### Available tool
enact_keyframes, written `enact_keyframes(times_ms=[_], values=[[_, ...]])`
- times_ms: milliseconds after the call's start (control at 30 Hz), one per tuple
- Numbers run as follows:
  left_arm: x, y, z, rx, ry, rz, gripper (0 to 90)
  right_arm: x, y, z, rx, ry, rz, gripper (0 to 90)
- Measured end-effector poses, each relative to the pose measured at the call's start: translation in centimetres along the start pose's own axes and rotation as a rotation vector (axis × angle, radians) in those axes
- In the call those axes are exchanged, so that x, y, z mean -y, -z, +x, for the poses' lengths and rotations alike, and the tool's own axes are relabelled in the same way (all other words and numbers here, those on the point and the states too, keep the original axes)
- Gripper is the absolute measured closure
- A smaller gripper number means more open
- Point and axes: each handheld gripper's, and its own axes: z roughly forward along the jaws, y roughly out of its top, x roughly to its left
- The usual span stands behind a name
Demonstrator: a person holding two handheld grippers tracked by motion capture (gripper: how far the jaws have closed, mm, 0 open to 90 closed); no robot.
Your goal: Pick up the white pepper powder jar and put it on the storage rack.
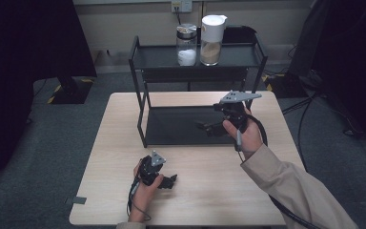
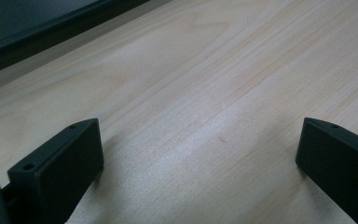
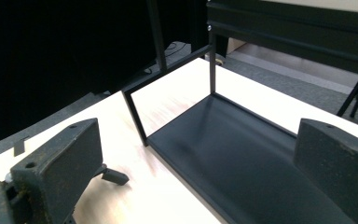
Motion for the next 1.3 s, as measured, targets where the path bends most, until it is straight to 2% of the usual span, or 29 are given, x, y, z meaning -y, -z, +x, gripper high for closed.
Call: enact_keyframes(times_ms=[1300], values=[[0.0, 0.0, 0.0, -0.001, -0.003, 0.002, 0.0, 5.9, -1.1, -0.5, -0.026, -0.045, 0.048, 0.6]])
